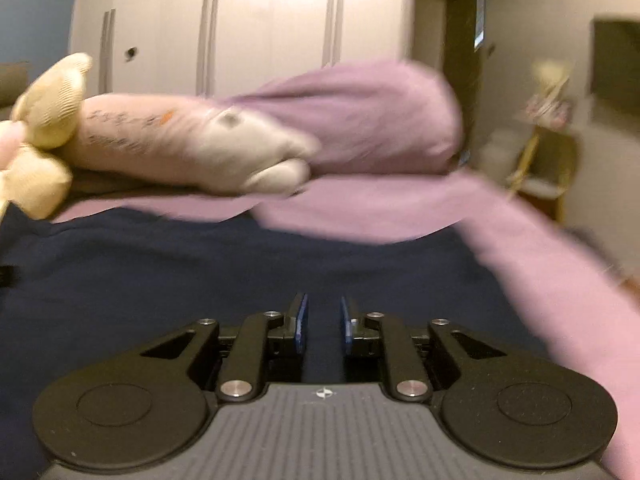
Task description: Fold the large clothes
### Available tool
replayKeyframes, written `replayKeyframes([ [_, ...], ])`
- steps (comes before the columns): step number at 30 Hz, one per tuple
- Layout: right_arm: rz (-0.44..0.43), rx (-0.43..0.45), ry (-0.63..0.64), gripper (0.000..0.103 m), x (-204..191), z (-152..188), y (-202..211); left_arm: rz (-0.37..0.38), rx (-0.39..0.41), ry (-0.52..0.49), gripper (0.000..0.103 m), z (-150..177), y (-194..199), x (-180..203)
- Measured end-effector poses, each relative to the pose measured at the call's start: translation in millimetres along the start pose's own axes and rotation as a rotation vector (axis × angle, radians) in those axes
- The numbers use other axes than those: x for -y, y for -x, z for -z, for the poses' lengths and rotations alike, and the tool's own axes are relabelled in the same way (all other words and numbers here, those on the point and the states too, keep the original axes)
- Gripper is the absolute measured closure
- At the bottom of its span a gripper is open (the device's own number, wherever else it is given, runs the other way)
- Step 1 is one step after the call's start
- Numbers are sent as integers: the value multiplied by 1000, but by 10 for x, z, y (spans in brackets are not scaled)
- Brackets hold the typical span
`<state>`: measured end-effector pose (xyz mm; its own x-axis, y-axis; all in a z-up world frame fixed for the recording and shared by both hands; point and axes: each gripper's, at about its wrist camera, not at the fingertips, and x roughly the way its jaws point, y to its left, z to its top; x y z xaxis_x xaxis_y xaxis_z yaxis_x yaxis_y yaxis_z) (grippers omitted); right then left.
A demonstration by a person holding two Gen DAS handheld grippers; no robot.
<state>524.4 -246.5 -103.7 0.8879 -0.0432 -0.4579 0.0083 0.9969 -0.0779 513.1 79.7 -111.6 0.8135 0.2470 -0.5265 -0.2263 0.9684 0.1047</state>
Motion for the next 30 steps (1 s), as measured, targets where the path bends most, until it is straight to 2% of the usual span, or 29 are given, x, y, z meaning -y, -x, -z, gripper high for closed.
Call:
replayKeyframes([
  [3, 93, -7, -13, 78, 364, 83, 11, 43, -66, 147, 0, 95, -157, -186],
  [4, 83, -26, -69, 78, 503, 151, -25, 54, -78, 178, 0, 116, -203, -207],
  [6, 34, -33, -165, 78, 663, 264, -91, 50, -79, 173, 0, 129, -247, -184],
  [10, 66, -18, -109, 78, 550, 289, -174, 62, -84, 190, 0, 142, -272, -213],
  [22, 68, 12, -122, 78, 576, 375, -62, 102, -102, 255, 0, 152, -308, -312],
  [26, 66, -3, -123, 78, 582, 348, -72, 108, -150, 272, 0, 154, -193, -404],
  [30, 97, -35, -76, 77, 504, 293, -10, 168, -218, 358, 0, 273, 80, -661],
])
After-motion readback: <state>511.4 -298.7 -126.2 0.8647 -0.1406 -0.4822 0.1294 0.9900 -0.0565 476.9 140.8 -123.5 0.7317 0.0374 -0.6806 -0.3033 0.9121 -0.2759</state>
